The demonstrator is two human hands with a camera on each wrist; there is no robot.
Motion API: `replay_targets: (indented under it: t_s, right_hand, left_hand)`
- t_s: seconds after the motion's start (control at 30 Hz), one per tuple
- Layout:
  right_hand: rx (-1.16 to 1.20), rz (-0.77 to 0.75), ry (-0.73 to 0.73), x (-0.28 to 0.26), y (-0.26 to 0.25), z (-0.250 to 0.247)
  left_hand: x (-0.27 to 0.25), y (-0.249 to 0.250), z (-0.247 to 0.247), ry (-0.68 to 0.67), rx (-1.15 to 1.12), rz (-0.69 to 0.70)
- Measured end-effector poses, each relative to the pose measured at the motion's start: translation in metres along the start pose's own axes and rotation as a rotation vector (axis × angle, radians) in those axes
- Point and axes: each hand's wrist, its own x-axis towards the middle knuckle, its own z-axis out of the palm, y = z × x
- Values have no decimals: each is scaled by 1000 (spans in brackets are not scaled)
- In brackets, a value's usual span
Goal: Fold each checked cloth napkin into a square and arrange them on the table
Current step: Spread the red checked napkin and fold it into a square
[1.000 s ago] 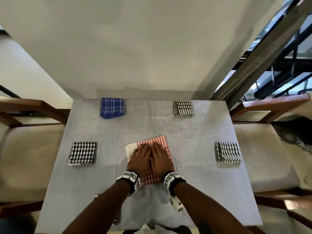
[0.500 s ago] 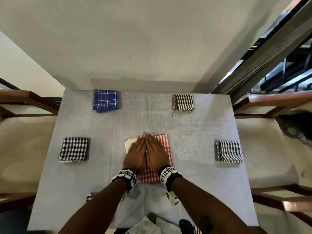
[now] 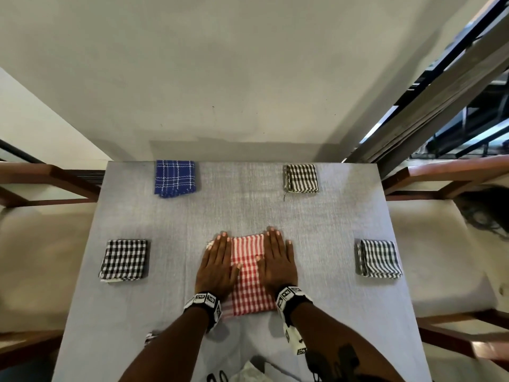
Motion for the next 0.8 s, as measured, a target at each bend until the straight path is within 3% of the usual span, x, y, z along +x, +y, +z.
replay_targets:
  t_s: [0.17,0.33,0.53,0.67,0.8]
  right_hand:
    - [29,-159,-59,-8,-37,9]
    - [-8,-139,-92,-11,-40,22]
    - [8,-58,-57,-11,-3,4]
    - [-14,-47,-90,-12,-5,0]
    - [-24,-116,-72,-23,-5,-4]
  left_hand:
    - [-9,17,1,43,-46,48]
    - [-19,12,19,21,-53,11]
    - [-19,9,12,-12,-75,-13]
    - [-19,10,7,-44,-42,-16]
    - [-28,20,-1,31,-38,-8]
